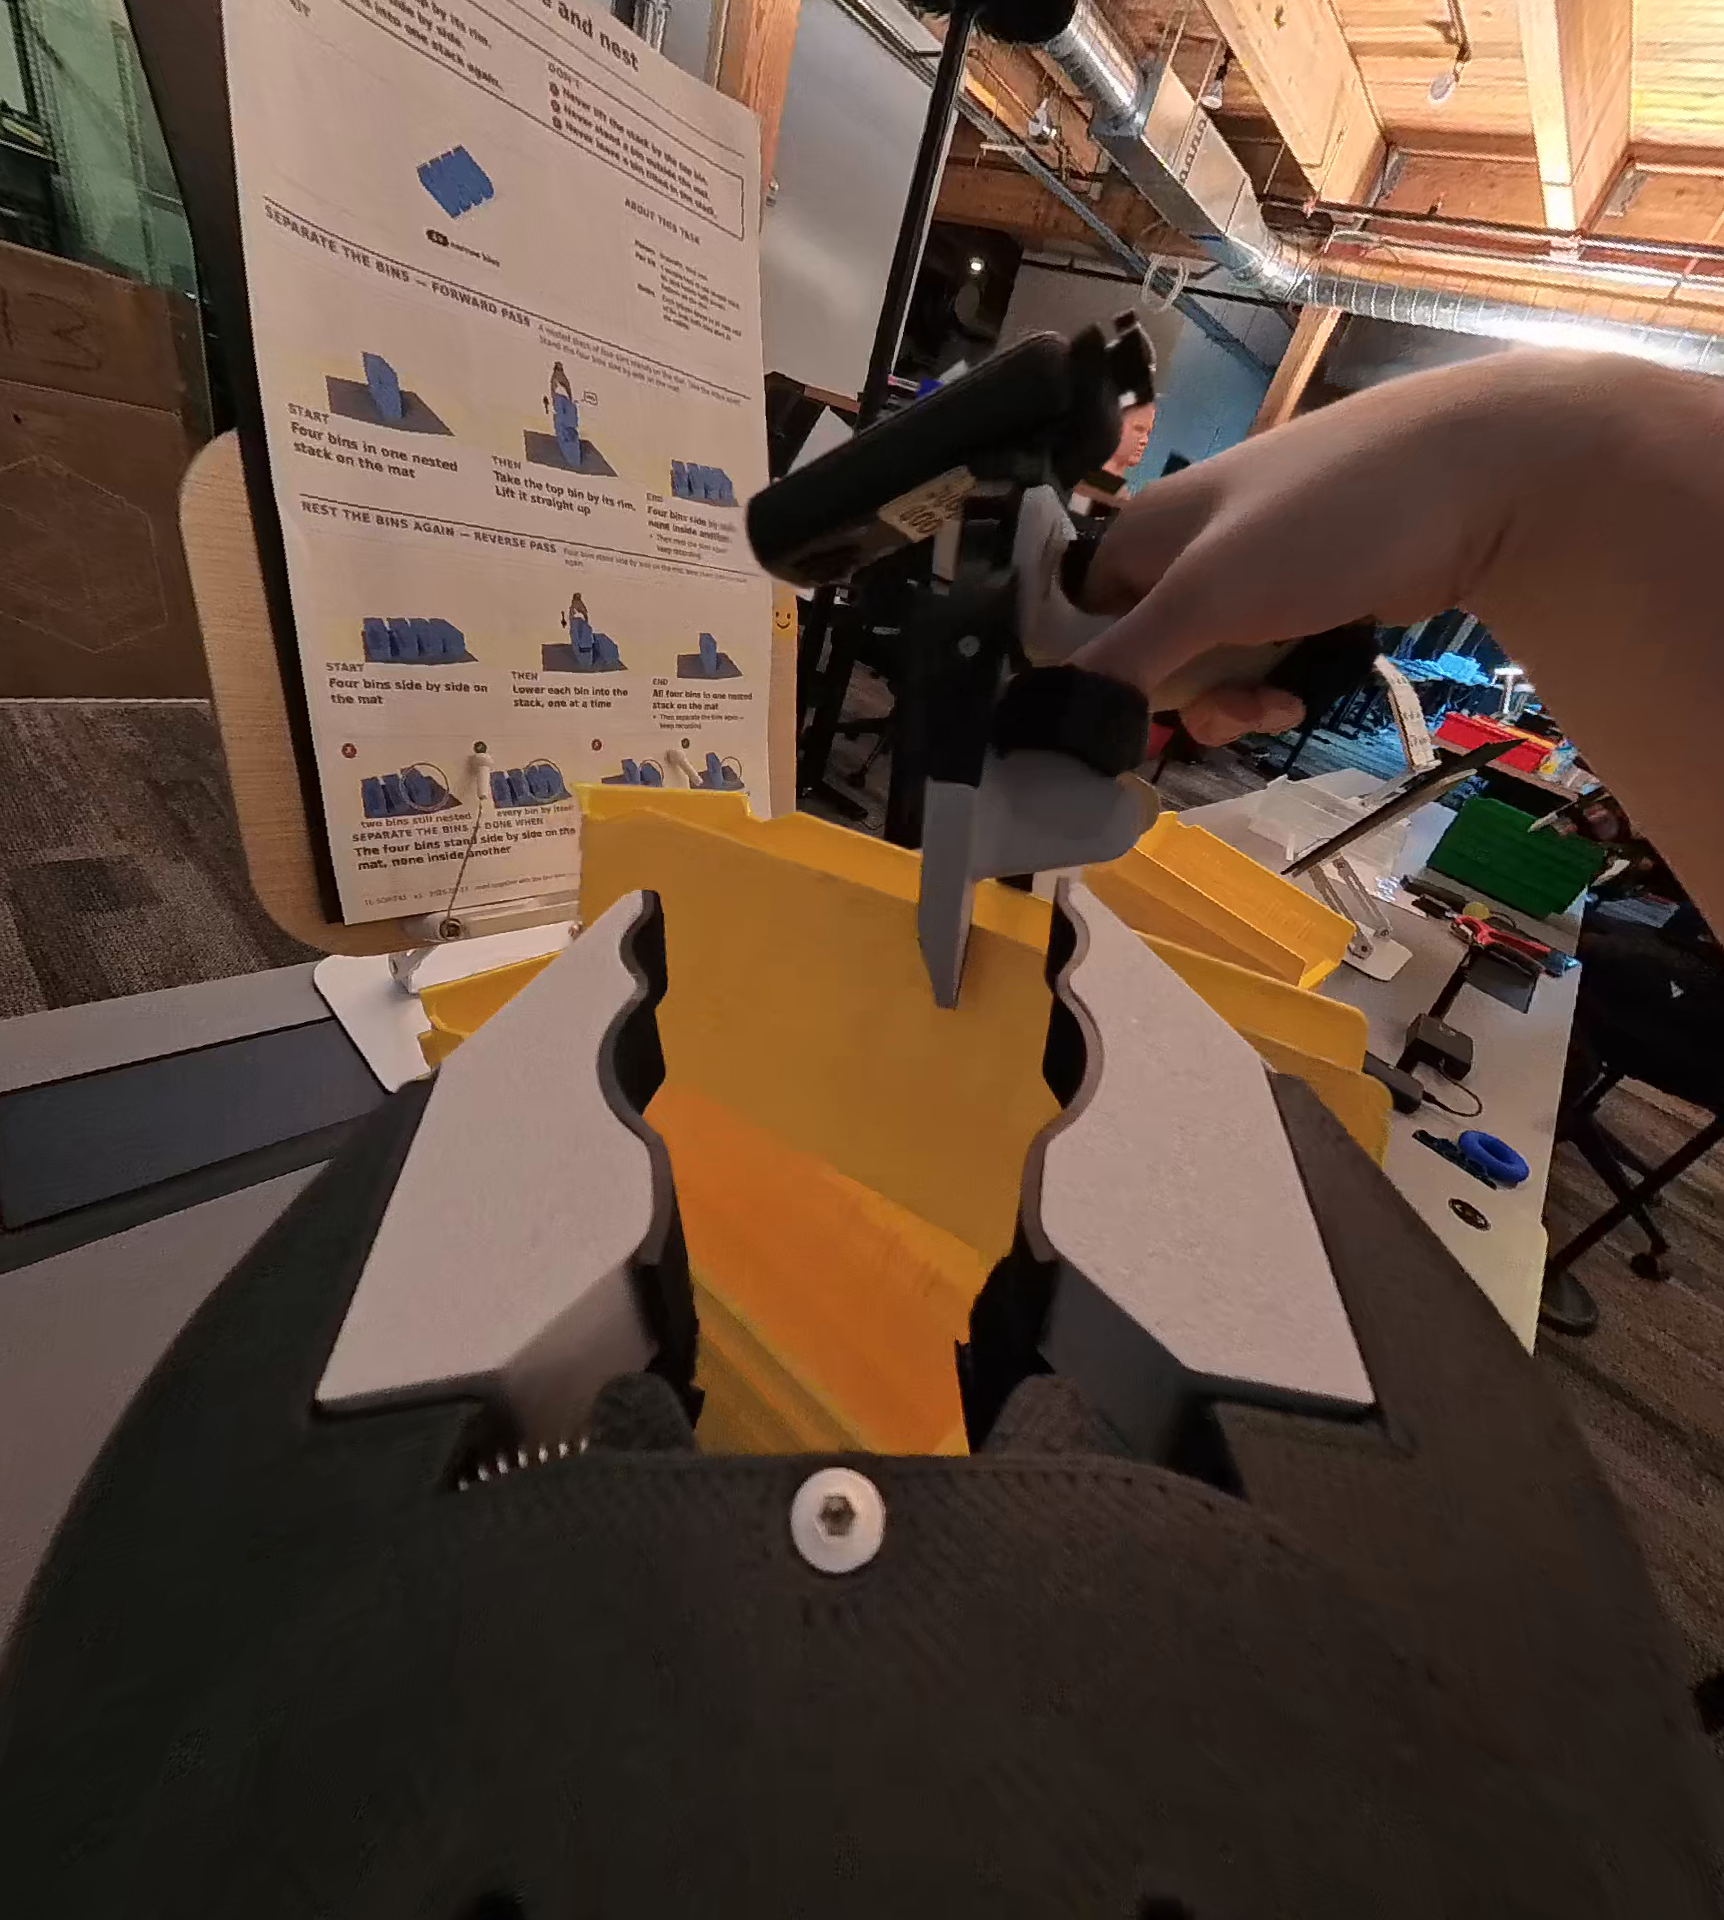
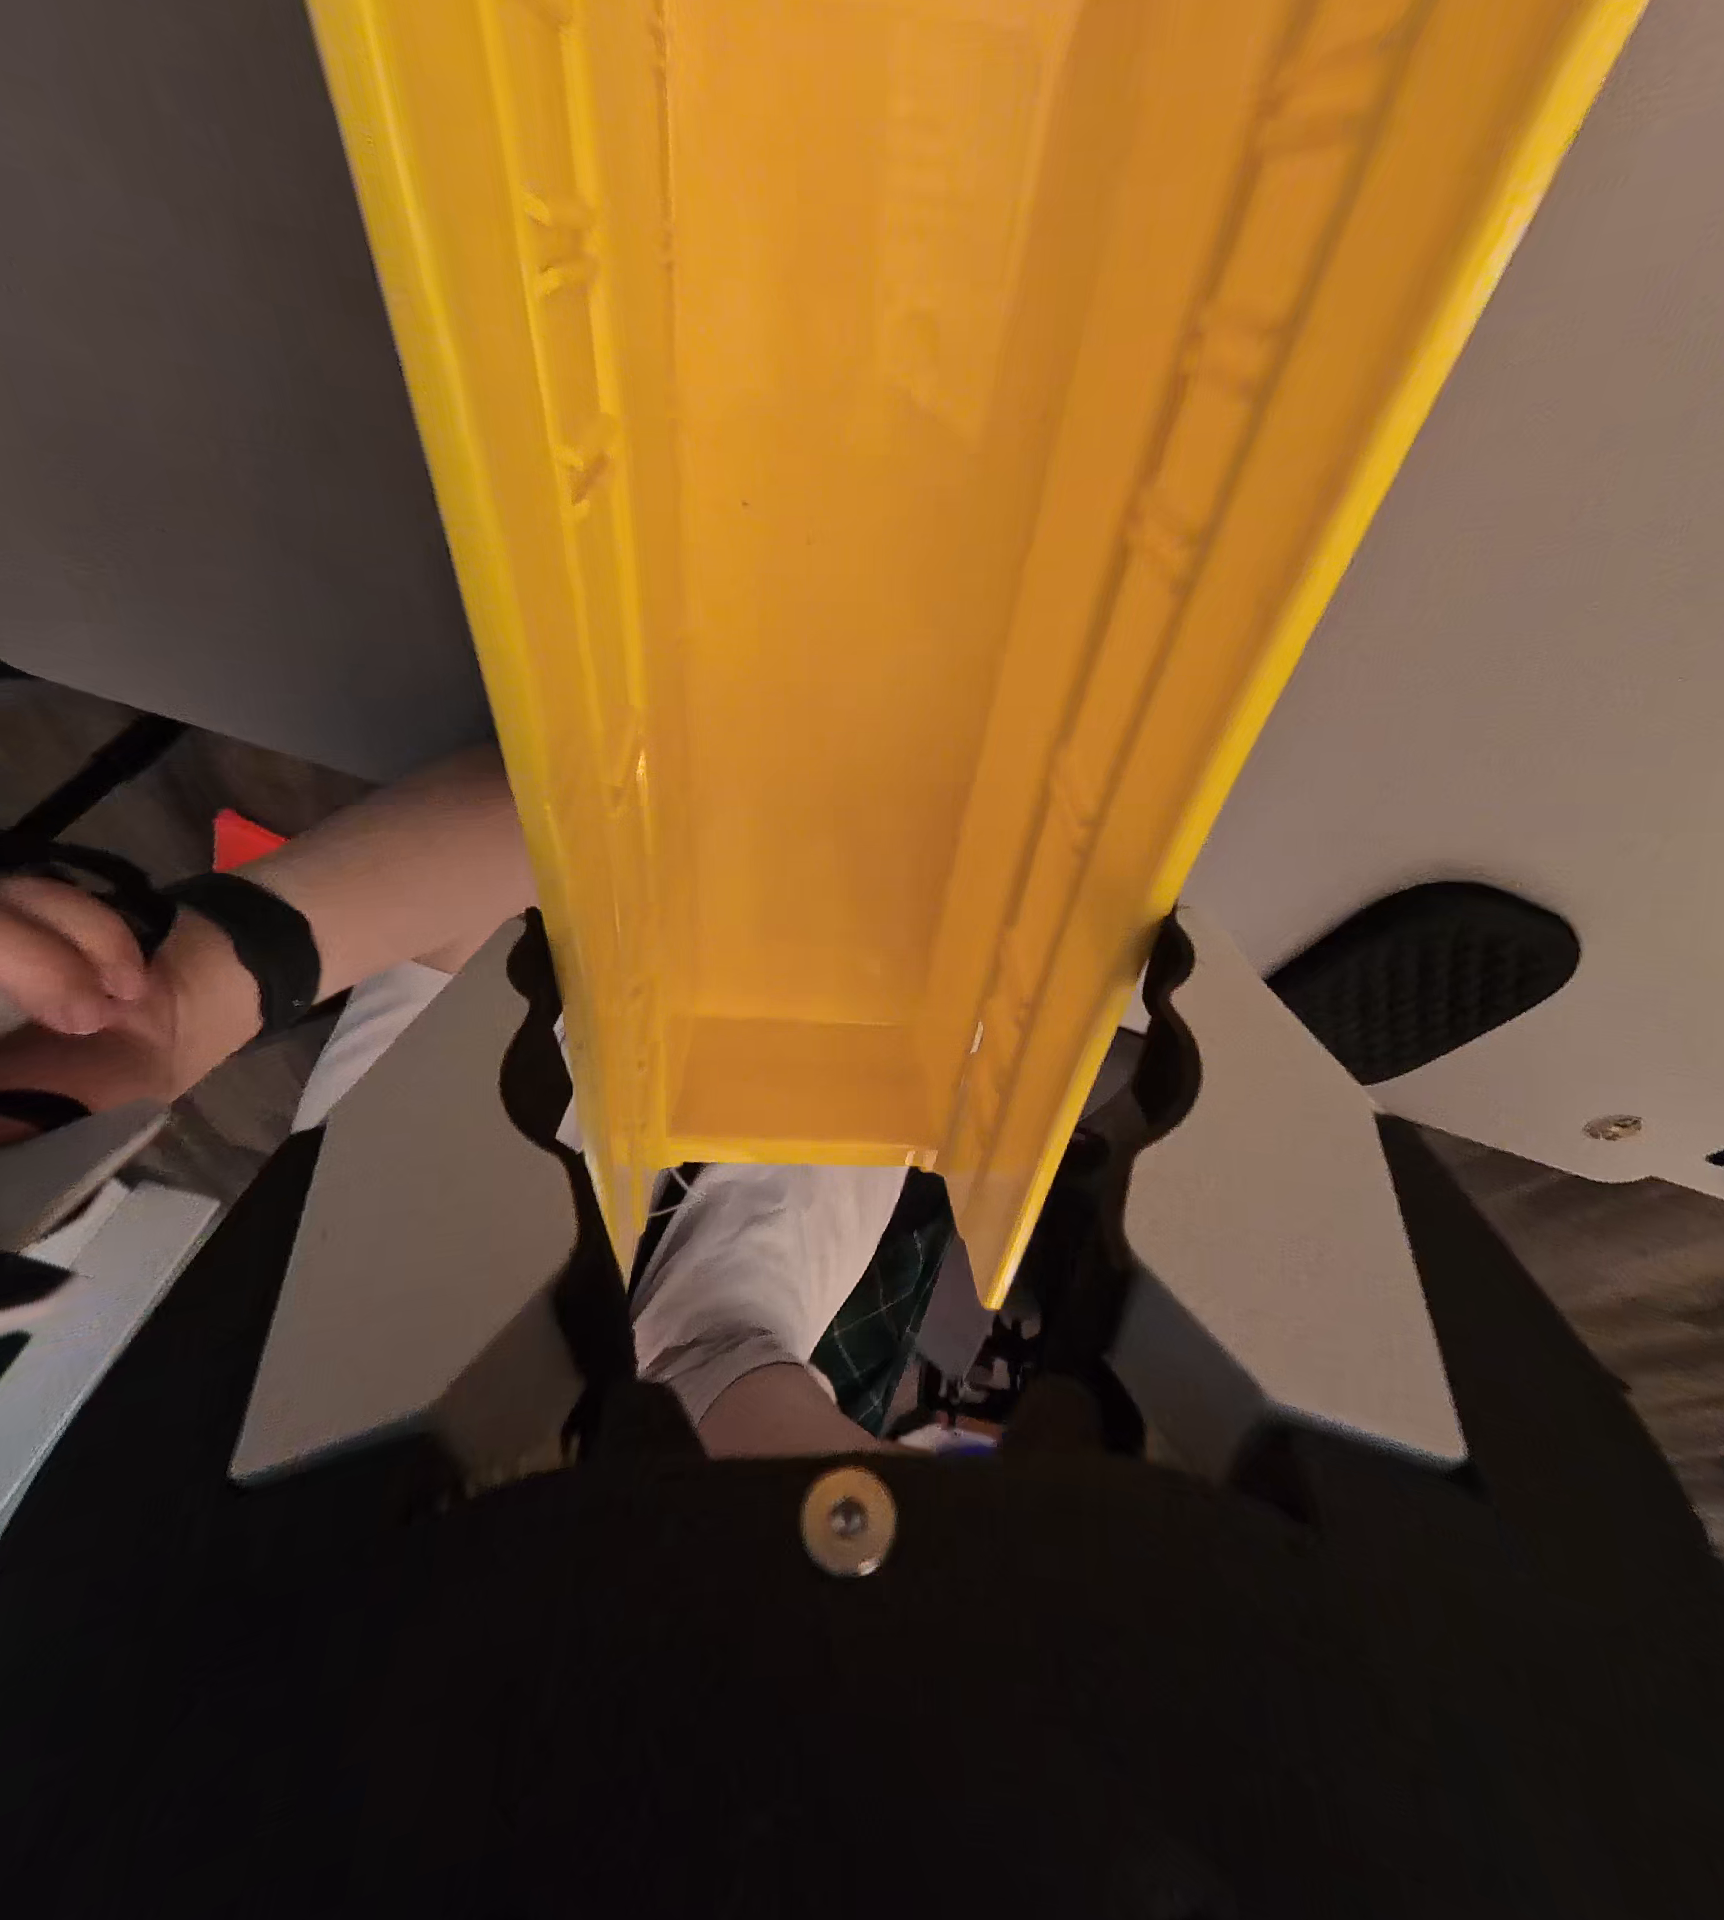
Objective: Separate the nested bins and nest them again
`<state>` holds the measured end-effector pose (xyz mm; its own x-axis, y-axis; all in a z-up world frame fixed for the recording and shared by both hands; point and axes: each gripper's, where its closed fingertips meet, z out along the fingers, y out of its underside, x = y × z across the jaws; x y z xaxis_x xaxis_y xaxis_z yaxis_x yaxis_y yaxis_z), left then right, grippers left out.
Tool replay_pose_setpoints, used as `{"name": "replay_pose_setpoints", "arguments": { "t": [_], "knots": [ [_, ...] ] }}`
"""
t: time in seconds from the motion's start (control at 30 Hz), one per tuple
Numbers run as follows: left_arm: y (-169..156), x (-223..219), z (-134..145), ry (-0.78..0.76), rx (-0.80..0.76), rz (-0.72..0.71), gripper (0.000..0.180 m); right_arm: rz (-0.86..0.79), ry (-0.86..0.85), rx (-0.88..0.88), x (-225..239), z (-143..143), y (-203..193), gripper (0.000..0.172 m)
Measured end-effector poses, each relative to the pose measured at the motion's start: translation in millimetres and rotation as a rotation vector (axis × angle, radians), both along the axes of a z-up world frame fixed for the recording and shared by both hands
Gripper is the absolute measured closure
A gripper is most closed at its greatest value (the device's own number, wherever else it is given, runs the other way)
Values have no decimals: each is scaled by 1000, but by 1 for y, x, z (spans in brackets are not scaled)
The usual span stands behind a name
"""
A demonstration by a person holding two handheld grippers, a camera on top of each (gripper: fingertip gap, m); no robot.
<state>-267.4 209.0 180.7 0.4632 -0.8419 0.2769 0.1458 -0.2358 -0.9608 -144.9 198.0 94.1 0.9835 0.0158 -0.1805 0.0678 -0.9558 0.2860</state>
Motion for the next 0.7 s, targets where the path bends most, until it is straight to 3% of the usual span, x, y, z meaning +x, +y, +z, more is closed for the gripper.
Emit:
{"name": "replay_pose_setpoints", "arguments": {
  "t": [0.27,0.47,0.7],
  "knots": [
    [-1,3,0,8,2,-2,107,-81,-46,47,67,-2,-13,58],
    [-2,7,-1,16,5,-6,107,-168,-129,33,112,-51,-18,58],
    [-3,14,-3,38,4,-15,107,-216,-182,26,132,-124,-13,57]
  ]
}}
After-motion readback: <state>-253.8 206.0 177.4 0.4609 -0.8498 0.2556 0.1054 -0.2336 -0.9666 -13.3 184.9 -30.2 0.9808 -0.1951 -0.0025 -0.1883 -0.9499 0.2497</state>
